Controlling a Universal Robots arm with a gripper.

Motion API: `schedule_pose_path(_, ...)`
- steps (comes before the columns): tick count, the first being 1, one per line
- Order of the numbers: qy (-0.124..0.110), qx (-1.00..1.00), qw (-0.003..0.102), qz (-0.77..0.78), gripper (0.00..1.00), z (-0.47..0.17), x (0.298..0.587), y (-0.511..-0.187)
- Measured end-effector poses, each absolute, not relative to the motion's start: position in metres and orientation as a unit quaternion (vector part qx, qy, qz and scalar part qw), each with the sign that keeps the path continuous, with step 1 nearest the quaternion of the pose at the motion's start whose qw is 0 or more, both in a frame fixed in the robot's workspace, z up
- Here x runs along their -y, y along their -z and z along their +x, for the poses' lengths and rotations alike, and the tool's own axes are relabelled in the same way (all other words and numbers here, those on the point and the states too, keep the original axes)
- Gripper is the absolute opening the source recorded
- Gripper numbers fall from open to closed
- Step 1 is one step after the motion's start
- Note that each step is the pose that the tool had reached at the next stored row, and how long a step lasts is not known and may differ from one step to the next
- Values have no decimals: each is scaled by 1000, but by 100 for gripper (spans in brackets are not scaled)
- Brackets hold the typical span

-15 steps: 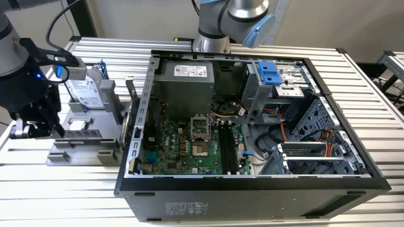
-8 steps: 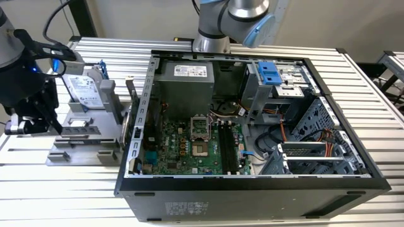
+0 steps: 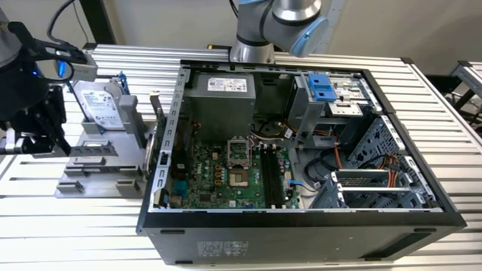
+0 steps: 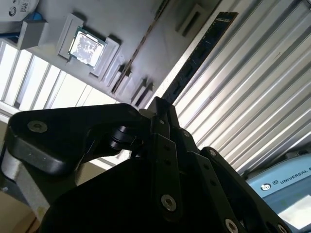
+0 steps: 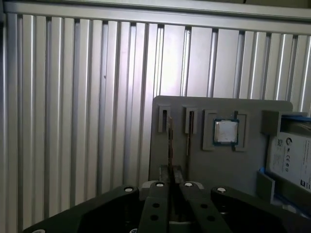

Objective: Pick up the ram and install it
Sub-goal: 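Pick up the ram and move it above insertion slot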

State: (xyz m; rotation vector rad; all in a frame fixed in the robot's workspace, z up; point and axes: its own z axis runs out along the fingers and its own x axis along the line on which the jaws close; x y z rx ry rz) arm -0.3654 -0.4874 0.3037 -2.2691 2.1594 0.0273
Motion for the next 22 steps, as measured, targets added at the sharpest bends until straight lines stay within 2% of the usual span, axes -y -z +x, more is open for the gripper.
schedule_pose_path(22,-9,-689,5,-724,0,-365,487,-359)
